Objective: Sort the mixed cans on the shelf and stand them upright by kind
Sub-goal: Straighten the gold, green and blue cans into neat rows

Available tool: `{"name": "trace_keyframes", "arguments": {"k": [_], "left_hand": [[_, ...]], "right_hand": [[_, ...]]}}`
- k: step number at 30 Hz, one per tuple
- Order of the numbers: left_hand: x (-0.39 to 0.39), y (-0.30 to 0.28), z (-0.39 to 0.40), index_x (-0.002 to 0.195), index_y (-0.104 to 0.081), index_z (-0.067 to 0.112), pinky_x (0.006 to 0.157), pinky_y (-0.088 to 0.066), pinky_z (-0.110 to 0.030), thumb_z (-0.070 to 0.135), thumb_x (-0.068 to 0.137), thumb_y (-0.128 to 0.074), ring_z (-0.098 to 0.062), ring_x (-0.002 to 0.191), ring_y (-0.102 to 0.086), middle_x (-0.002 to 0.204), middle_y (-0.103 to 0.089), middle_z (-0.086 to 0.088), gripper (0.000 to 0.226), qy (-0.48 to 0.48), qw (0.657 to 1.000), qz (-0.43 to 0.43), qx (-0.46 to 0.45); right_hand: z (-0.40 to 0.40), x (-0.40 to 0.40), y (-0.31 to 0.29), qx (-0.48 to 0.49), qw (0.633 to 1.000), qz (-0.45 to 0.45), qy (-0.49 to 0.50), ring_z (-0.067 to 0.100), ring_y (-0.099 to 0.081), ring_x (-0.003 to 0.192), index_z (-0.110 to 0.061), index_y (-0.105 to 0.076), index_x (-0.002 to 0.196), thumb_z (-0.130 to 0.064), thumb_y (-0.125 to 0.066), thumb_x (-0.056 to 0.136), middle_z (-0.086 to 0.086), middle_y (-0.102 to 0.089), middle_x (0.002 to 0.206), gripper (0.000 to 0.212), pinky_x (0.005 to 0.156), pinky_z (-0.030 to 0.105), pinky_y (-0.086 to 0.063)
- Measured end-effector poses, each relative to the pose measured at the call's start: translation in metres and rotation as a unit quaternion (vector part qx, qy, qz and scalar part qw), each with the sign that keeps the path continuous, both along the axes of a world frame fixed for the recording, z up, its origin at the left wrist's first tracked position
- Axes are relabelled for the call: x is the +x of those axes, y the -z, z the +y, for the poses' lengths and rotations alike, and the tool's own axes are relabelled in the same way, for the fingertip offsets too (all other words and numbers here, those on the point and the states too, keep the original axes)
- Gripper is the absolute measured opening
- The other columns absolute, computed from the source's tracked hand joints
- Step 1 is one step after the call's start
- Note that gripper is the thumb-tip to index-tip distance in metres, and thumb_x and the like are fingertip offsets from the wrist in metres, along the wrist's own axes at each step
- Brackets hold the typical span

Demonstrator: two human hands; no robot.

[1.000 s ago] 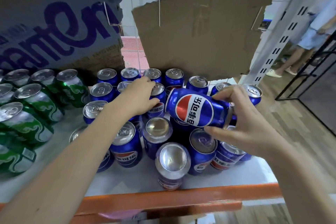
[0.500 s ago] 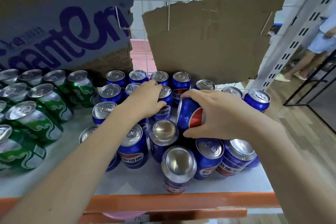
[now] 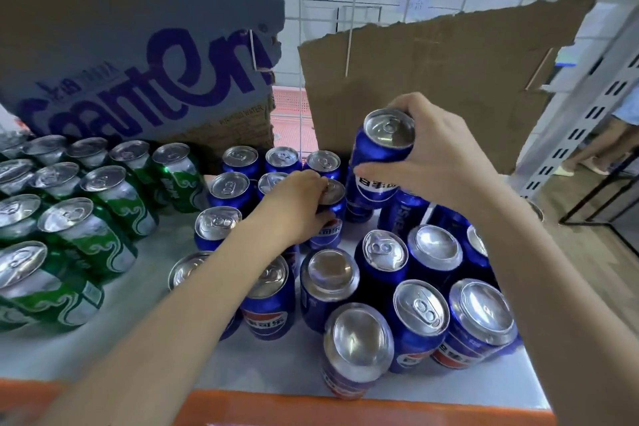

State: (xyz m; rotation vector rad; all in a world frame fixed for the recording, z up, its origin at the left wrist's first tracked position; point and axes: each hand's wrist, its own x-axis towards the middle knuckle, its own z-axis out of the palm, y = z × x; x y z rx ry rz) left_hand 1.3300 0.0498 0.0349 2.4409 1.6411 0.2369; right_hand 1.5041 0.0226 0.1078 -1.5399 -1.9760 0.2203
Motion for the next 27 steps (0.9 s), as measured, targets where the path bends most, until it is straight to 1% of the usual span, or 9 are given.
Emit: {"name": "trace_keyframes", "arguments": {"k": [2, 5, 8, 12, 14, 16, 20, 23, 27], "left_hand": [[0.000, -0.001, 0.000, 0.113, -0.059, 0.007, 0.087, -0.045, -0.039, 0.035, 0.084, -0.065, -0.026, 0.105, -0.052, 0.112, -0.054, -0.009, 0.040, -0.007, 1.000, -0.008, 0.011], [0.002, -0.002, 0.000, 0.117, -0.055, 0.008, 0.088, -0.046, -0.040, 0.038, 0.085, -0.062, -0.025, 0.105, -0.049, 0.113, -0.051, -0.008, 0.045, -0.027, 0.999, 0.019, 0.001], [0.003, -0.001, 0.002, 0.117, -0.055, 0.010, 0.089, -0.046, -0.040, 0.037, 0.086, -0.061, -0.023, 0.105, -0.048, 0.114, -0.051, -0.006, 0.042, -0.032, 0.999, 0.015, 0.003], [0.006, 0.001, 0.002, 0.120, -0.054, 0.010, 0.090, -0.045, -0.038, 0.037, 0.086, -0.062, -0.023, 0.107, -0.048, 0.114, -0.051, -0.006, 0.044, -0.045, 0.999, 0.017, 0.012], [0.007, 0.002, 0.002, 0.122, -0.054, 0.010, 0.090, -0.044, -0.037, 0.036, 0.087, -0.061, -0.023, 0.108, -0.047, 0.114, -0.051, -0.006, 0.044, -0.049, 0.999, 0.015, 0.018], [0.007, 0.003, 0.001, 0.122, -0.053, 0.009, 0.091, -0.044, -0.036, 0.034, 0.088, -0.060, -0.023, 0.109, -0.047, 0.115, -0.051, -0.006, 0.043, -0.050, 0.998, 0.011, 0.021], [0.006, 0.003, 0.000, 0.119, -0.053, 0.009, 0.090, -0.043, -0.034, 0.030, 0.088, -0.059, -0.021, 0.109, -0.045, 0.114, -0.050, -0.005, 0.038, -0.042, 0.999, 0.004, 0.017], [0.003, 0.003, 0.000, 0.120, -0.053, 0.008, 0.091, -0.043, -0.033, 0.027, 0.087, -0.061, -0.021, 0.109, -0.045, 0.116, -0.049, -0.005, 0.040, -0.030, 0.999, 0.007, 0.009], [0.000, 0.002, 0.000, 0.132, -0.045, 0.009, 0.097, -0.041, -0.038, 0.014, 0.085, -0.062, -0.023, 0.118, -0.044, 0.128, -0.046, -0.006, 0.051, -0.018, 1.000, 0.013, -0.002]], "right_hand": [[0.010, 0.000, 0.011, -0.027, 0.999, -0.038, 0.005, 0.014, -0.046, 0.102, -0.020, -0.048, 0.117, -0.041, -0.081, 0.060, -0.006, -0.044, 0.110, 0.069, 0.078, 0.021, -0.032], [0.018, -0.001, 0.022, -0.088, 0.993, -0.076, 0.026, 0.014, -0.040, 0.095, -0.018, -0.046, 0.122, -0.038, -0.083, 0.062, -0.003, -0.036, 0.108, 0.074, 0.076, 0.024, -0.033], [0.024, -0.006, 0.032, -0.126, 0.985, -0.116, 0.029, 0.015, -0.039, 0.092, -0.014, -0.047, 0.124, -0.043, -0.084, 0.060, -0.002, -0.037, 0.105, 0.079, 0.075, 0.026, -0.034], [0.031, -0.014, 0.044, -0.167, 0.970, -0.172, 0.044, 0.025, -0.047, 0.098, -0.005, -0.047, 0.120, -0.046, -0.083, 0.060, 0.006, -0.041, 0.108, 0.081, 0.077, 0.030, -0.039], [0.032, -0.016, 0.047, -0.183, 0.964, -0.189, 0.044, 0.027, -0.048, 0.099, -0.004, -0.046, 0.118, -0.045, -0.083, 0.061, 0.009, -0.042, 0.109, 0.079, 0.074, 0.029, -0.037], [0.033, -0.017, 0.053, -0.196, 0.959, -0.203, 0.037, 0.030, -0.048, 0.105, -0.003, -0.044, 0.119, -0.042, -0.082, 0.064, 0.012, -0.043, 0.116, 0.078, 0.073, 0.028, -0.033], [0.032, -0.018, 0.057, -0.190, 0.955, -0.225, 0.022, 0.032, -0.046, 0.111, -0.003, -0.043, 0.122, -0.041, -0.079, 0.069, 0.015, -0.043, 0.123, 0.075, 0.074, 0.028, -0.031], [0.032, -0.014, 0.051, -0.201, 0.952, -0.232, 0.004, 0.028, -0.049, 0.105, -0.007, -0.049, 0.119, -0.041, -0.076, 0.072, 0.012, -0.048, 0.118, 0.064, 0.072, 0.027, -0.036], [0.032, -0.011, 0.050, -0.203, 0.946, -0.251, -0.029, 0.023, -0.047, 0.090, -0.008, -0.059, 0.106, -0.031, -0.075, 0.072, 0.008, -0.051, 0.096, 0.045, 0.068, 0.030, -0.041]]}}
